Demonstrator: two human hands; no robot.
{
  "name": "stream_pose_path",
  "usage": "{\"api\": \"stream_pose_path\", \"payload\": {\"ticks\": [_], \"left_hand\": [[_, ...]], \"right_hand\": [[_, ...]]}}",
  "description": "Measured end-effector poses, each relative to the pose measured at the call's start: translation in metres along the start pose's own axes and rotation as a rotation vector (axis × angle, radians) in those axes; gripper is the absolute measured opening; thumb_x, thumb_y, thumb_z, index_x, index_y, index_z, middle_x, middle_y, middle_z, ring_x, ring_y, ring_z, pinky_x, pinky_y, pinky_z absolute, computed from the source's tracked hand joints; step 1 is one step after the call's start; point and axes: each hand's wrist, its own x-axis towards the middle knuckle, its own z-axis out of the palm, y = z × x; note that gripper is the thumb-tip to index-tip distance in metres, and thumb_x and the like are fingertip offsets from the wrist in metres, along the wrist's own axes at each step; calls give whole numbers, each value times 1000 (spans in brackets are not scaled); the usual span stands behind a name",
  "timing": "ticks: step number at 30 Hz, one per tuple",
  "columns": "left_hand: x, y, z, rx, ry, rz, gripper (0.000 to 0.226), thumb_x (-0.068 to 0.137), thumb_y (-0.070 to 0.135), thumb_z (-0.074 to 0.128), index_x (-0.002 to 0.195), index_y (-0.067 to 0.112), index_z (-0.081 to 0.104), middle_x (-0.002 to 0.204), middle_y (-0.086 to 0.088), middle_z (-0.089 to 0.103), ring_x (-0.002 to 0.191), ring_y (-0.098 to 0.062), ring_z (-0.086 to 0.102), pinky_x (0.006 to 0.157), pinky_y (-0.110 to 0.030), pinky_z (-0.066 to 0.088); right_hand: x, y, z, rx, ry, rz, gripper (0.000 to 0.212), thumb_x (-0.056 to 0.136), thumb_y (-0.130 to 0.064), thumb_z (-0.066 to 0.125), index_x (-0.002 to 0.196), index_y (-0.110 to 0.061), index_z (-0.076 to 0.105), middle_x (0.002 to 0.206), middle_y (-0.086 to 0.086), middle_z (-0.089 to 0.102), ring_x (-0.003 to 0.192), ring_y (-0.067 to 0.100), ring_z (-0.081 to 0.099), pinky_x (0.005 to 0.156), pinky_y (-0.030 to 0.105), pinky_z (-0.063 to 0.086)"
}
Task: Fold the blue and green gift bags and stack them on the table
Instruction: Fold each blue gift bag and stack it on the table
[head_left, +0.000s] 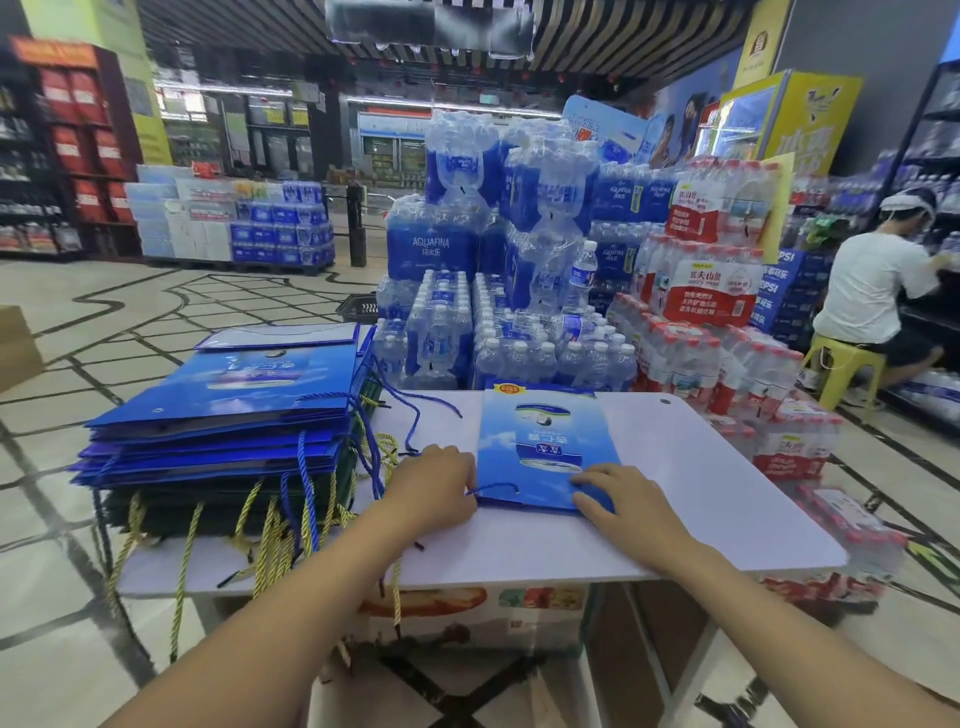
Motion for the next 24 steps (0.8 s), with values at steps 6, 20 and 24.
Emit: {"api": "stream_pose_path", "payload": {"ticks": [6, 20, 24], "left_hand": [[3, 17, -22, -648, -125, -89, 12, 88, 23, 63, 85, 11, 67, 79, -1, 73, 75, -16, 61, 73, -34, 53], [40, 60, -13, -473, -63, 266, 50, 98, 6, 49, 140, 33, 44, 135, -1, 66, 120, -23, 62, 92, -33, 51], [32, 50, 16, -239, 1, 258, 23, 104, 30, 51, 126, 30, 46, 134, 5, 64, 89, -19, 55, 78, -34, 47]], "right_hand": [[0, 0, 3, 5, 13, -5, 38, 103, -55, 44, 132, -39, 63, 138, -15, 57, 124, 11, 50, 102, 37, 43], [0, 6, 5, 232, 64, 45, 30, 108, -33, 45, 117, -30, 73, 124, -15, 66, 117, 10, 55, 101, 35, 44], [0, 4, 0, 365, 144, 106, 32, 106, -23, 47, 89, -29, 73, 101, -12, 69, 102, 8, 58, 87, 29, 41]]}}
